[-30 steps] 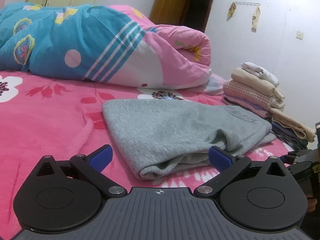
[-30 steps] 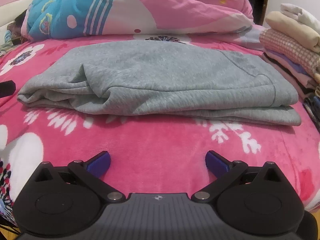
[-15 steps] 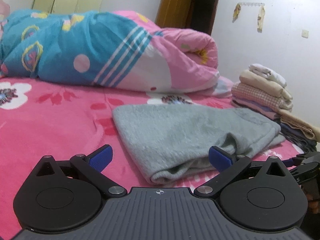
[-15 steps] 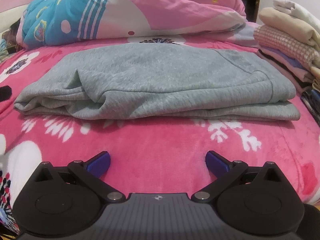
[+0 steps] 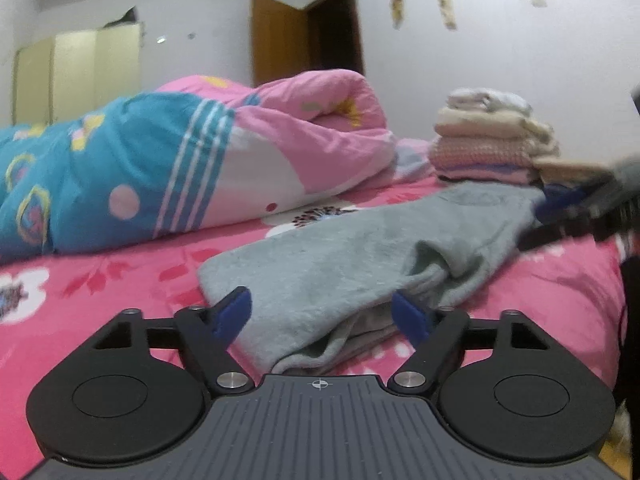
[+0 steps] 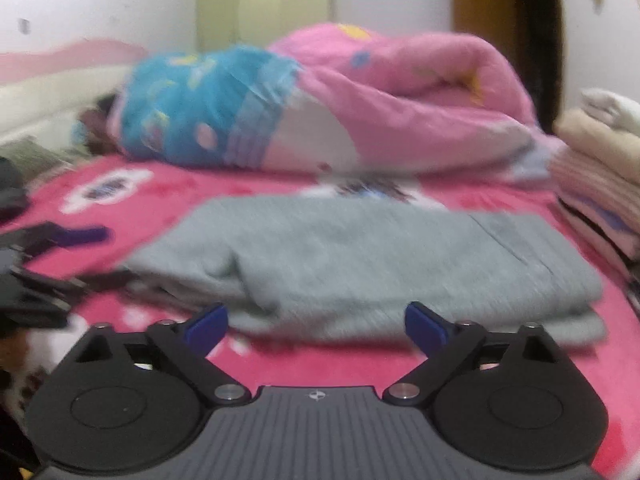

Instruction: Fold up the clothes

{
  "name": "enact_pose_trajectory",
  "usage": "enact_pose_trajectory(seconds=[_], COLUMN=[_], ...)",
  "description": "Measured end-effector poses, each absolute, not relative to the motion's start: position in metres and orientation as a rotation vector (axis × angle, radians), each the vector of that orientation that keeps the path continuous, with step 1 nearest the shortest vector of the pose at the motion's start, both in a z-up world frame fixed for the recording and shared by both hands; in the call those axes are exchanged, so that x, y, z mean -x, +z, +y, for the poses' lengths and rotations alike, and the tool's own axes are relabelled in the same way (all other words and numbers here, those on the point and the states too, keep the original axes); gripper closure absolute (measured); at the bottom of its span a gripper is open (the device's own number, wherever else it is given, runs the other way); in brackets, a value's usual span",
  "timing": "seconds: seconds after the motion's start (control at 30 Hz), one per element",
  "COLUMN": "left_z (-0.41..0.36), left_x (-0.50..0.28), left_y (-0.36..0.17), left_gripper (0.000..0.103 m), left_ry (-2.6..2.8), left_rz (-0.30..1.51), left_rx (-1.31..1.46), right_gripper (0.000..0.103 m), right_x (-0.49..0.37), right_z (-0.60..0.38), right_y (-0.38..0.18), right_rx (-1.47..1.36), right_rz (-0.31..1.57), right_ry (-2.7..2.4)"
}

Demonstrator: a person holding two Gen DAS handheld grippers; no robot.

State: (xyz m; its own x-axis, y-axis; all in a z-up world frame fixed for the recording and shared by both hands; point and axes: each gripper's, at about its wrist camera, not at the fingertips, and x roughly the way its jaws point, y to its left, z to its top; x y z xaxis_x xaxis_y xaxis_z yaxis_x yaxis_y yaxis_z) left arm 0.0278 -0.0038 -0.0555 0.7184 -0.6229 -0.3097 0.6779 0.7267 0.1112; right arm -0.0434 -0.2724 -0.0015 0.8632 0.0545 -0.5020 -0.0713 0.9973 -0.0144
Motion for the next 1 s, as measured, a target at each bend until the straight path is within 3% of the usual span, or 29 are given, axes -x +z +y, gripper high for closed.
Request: enact_pose_trajectory(seconds=[0.07,0.13,0.4,0.47,0.7,0.73,0.77,0.83,1.0], left_z=[-0.012,-0.022,-0.037,-0.034,-0.028,-0.027,-0.027,-0.03,-0.038], left_x=[-0.029,-0.032,-0.039,-0.043,-0.051,-0.052,-0.052,-0.052,-0.05], left_y=[-0.056,-0.057,-0.061,-0.063,-0.066,-0.066,-0.066,-0.066,-0.068], left_gripper=[0.041,0.046,0.074,0.076,0.073,0.073,0.073,0.073,0.073], left_ry=[-0.725,-0.719,-0.783,-0.791,-0.843,-0.851,-0.858,-0.858,-0.855], left_rz=[0.264,0.274,0.266,0.272,0.295,0.299,0.301,0.3,0.295], left_rx=[-0.275,-0.333,-0.43,-0.404,-0.34,-0.332,-0.327,-0.343,-0.382], right_gripper=[0.028,0.037,0.059,0.065,0.066,0.07,0.083,0.097,0.099], right_x=[0.037,0.031,0.009,0.001,-0.032,-0.037,-0.041,-0.046,-0.04], right_z=[-0.267,-0.261,-0.242,-0.24,-0.232,-0.232,-0.234,-0.24,-0.27], right_y=[-0.001,0.0,0.004,0.005,-0.001,-0.003,-0.005,-0.008,-0.003], right_rx=[0.065,0.097,0.214,0.222,0.254,0.246,0.226,0.175,-0.085], right_rz=[0.507,0.488,0.452,0.455,0.538,0.562,0.583,0.605,0.555], right_ry=[0.109,0.152,0.275,0.295,0.326,0.331,0.338,0.348,0.363])
